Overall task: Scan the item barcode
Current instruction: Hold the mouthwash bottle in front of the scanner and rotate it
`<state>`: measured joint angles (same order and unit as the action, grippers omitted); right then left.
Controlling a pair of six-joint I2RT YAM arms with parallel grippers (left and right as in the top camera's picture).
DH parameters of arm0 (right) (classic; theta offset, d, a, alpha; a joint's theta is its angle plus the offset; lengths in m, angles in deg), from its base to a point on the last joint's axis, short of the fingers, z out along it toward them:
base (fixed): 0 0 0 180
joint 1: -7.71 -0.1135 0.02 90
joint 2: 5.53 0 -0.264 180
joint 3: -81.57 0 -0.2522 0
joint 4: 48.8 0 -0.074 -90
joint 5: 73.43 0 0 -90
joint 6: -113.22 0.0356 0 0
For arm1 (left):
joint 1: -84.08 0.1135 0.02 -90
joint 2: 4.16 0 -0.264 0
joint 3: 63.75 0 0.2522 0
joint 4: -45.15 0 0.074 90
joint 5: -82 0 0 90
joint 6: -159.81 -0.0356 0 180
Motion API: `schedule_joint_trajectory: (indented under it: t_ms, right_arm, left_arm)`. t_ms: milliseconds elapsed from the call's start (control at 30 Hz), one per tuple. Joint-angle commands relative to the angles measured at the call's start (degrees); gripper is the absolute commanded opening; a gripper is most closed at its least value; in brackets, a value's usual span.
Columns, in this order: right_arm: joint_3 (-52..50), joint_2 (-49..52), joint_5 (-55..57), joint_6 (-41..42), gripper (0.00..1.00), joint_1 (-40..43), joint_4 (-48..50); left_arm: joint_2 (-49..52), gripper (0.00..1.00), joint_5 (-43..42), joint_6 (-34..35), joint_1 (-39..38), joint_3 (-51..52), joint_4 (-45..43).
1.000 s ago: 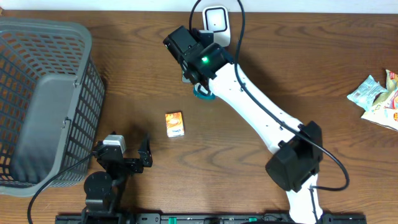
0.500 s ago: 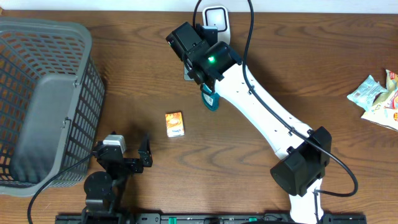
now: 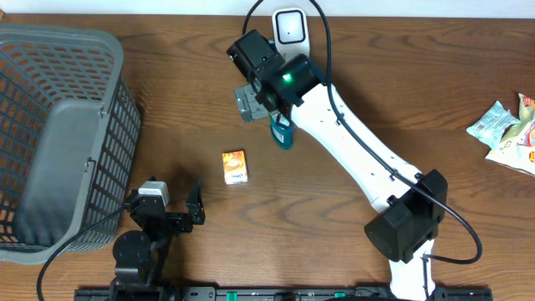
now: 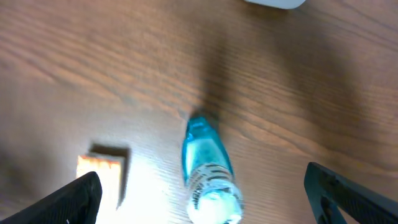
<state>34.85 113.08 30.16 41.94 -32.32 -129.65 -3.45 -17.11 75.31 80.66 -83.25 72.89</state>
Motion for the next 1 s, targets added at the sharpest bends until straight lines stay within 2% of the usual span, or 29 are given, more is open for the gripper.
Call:
schedule_joint_trajectory:
  t_ms: [0, 233, 533, 867, 967]
  right_arm:
    - [-0.70, -0.85, -1.77, -8.15, 0.99, 1.49, -0.83]
    - [-5.11, -0.85, -7.93, -9.18, 0.99, 3.45, 1.46]
    - [-16.02, -0.79, -7.93, -9.16, 0.99, 3.85, 12.83]
    - [-17.73, 0.24, -7.91, -9.18, 0.83, 4.28, 16.13]
    - [-17.73, 1.49, -7.91, -9.16, 0.81, 4.79, 16.13]
  left_arm:
    - [-0.07, 0.98, -0.74, -0.96, 0.09, 0.81, 1.79]
    - [-0.07, 0.98, -0.74, -0.96, 0.09, 0.81, 1.79]
    - [-0.07, 0.98, -0.74, -0.96, 0.09, 0.81, 1.79]
    - [-0.07, 0.98, -0.74, -0.96, 0.09, 0.81, 1.79]
    - [-0.07, 0.98, -0.74, -0.96, 0.09, 0.81, 1.79]
